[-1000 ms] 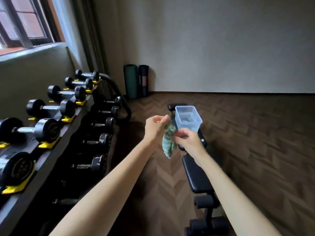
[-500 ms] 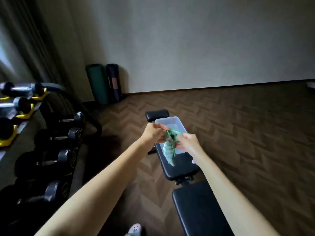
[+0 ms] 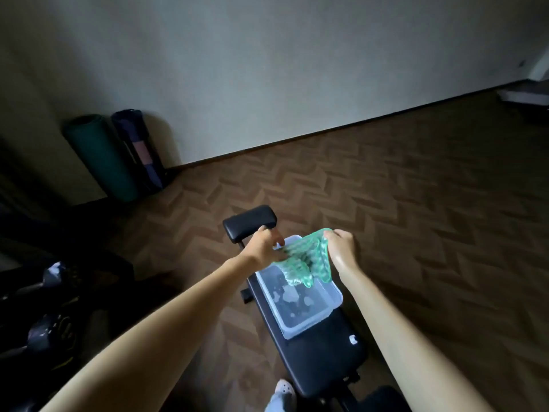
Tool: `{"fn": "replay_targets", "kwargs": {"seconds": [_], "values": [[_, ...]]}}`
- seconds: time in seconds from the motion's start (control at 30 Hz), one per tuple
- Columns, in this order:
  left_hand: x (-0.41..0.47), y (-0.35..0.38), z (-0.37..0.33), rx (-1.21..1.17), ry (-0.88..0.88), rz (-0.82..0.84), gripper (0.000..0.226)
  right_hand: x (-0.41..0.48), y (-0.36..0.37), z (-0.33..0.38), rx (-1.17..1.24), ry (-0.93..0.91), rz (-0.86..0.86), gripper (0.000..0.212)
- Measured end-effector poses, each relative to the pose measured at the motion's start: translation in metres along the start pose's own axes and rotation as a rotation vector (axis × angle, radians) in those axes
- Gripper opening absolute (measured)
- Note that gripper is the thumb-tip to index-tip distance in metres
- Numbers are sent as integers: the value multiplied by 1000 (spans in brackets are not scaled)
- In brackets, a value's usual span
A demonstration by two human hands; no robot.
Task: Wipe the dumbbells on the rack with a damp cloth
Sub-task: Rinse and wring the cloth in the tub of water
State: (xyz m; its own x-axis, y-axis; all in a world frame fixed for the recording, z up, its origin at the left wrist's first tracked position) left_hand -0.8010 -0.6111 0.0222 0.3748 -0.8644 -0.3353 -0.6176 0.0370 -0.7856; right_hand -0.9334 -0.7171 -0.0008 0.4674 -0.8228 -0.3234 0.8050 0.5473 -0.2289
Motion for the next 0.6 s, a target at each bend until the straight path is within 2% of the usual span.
{"fn": "replay_targets", "kwargs": {"seconds": [0.13, 0.27, 0.33, 0.43, 0.5, 0.6], "values": [[84, 7, 34, 172, -105, 189, 25, 86, 13, -15, 31, 73, -8, 14], [149, 18, 70, 159, -301, 217, 31, 151, 13, -44, 89, 219, -69, 27], [175, 28, 80, 94, -331, 215, 31, 177, 14, -63, 85, 286, -74, 28], [217, 53, 99, -3, -331, 232, 31, 215, 32, -92, 40, 370, 46, 15], [243, 74, 117, -27, -330, 225, 29, 238, 48, -121, 12, 429, 115, 13], [275, 104, 139, -34, -314, 193, 26, 264, 70, -173, -56, 464, 182, 33]]}}
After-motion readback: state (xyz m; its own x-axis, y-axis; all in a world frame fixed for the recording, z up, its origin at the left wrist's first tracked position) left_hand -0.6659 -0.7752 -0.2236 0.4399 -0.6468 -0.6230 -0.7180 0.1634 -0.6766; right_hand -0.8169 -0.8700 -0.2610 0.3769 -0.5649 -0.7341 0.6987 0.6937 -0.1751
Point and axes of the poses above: each hand's wrist, its own x-axis towards the middle knuckle, its own y-axis out of the palm, z = x × y, the point moved 5 cm from there along x, towards the middle knuckle, and after that the axes turned 10 degrees about z, right-handed, at the moved point
